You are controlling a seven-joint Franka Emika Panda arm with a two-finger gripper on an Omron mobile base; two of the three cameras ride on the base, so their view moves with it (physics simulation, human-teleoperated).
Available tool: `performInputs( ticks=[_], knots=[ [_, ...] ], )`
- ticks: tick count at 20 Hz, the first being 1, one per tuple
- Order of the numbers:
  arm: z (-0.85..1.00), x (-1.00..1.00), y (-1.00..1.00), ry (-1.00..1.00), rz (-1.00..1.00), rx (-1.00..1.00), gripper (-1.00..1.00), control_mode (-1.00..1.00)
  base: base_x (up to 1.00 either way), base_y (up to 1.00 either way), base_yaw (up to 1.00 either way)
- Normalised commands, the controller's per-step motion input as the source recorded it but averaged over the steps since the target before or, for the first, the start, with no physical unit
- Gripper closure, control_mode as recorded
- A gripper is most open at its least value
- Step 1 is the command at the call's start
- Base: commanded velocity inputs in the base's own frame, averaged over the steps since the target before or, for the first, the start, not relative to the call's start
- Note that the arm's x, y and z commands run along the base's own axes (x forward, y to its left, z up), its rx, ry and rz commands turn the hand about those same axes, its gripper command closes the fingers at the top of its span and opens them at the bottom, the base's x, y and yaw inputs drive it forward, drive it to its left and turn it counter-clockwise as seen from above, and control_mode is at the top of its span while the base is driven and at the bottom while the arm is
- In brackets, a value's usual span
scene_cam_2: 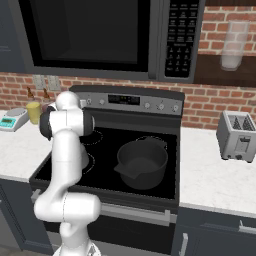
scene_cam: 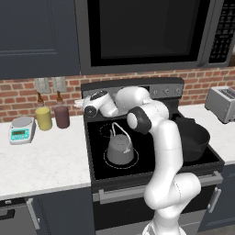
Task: Pick the kettle from the counter and place it on a stove burner. Then turn the burner on.
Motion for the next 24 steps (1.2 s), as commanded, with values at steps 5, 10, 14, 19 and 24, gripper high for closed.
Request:
performInputs(
  ticks=[5, 10, 14, 19, 24],
  knots=[
    [-0.08, 0.00, 0.00, 0.00, 0.00, 0.00, -1.00, -1.00, 0.00, 0.00, 0.00],
    [-0.12, 0.00, 0.00, 0.00, 0.00, 0.00, -1.00, -1.00, 0.00, 0.00, 0.00],
    [-0.02, 0.00, 0.00, 0.00, 0.00, 0.00, -1.00, -1.00, 0.00, 0.00, 0.00],
    [0.00, 0.00, 0.00, 0.00, 0.00, 0.00, -1.00, -1.00, 0.00, 0.00, 0.00],
    [0.00, 0.06, 0.00, 0.00, 0.00, 0.00, -1.00, -1.00, 0.00, 0.00, 0.00]
  ],
)
